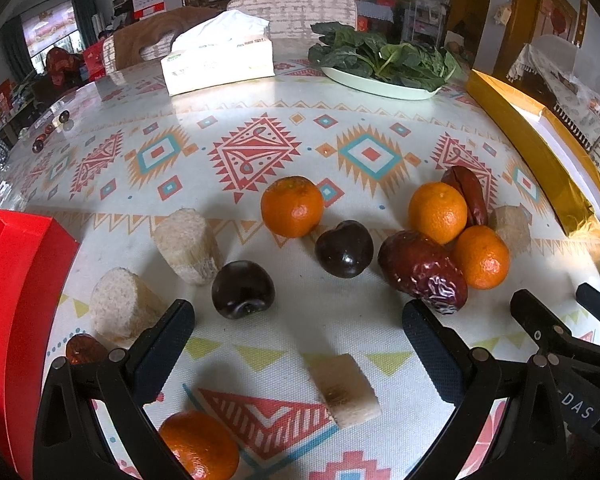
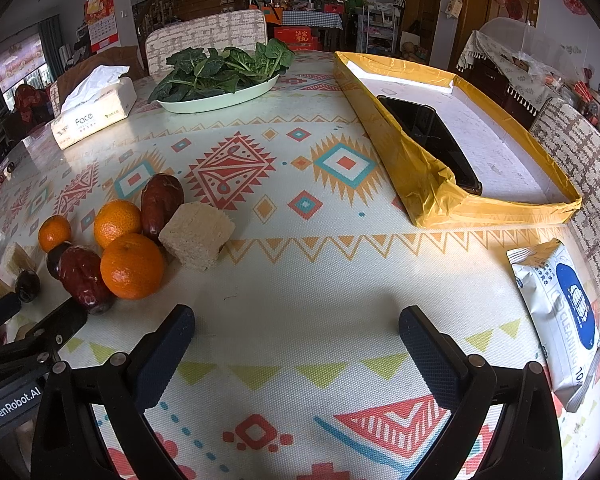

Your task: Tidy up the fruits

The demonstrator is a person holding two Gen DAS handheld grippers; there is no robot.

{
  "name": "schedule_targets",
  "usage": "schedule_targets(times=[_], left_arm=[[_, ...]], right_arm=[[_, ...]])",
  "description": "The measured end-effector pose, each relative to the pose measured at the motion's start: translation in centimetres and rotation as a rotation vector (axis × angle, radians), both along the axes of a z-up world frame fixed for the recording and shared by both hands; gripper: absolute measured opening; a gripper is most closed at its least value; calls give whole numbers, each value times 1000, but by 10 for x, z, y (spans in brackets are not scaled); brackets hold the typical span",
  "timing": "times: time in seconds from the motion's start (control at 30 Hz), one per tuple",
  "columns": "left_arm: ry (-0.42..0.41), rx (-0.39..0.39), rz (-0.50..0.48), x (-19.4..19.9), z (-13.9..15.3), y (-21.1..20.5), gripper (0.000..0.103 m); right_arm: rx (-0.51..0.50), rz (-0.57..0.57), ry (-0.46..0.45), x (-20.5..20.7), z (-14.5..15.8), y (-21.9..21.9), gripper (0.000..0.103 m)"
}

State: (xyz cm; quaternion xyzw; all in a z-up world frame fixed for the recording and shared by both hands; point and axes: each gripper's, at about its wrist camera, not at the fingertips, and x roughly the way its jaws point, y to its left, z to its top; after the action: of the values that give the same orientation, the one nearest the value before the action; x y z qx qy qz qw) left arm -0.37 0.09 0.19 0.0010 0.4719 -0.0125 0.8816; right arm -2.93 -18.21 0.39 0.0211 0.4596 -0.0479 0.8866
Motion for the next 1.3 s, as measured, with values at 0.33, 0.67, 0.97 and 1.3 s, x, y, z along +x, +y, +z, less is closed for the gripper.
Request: schedule_targets(times=[0.33, 0.67, 0.97, 1.3], left_arm=[[-178, -81, 15, -60, 45, 32, 99], [-308, -174, 64, -133, 95, 118, 98], [-339, -228, 105, -153, 96, 164, 98], [-204, -246, -58, -138, 56, 129, 54]], right_arm=[[6, 38, 54, 3, 3, -7, 103], [1, 41, 73, 6, 3, -5, 103], [87, 51, -276, -76, 72, -14, 103], [112, 172, -168, -130, 48, -7, 97]])
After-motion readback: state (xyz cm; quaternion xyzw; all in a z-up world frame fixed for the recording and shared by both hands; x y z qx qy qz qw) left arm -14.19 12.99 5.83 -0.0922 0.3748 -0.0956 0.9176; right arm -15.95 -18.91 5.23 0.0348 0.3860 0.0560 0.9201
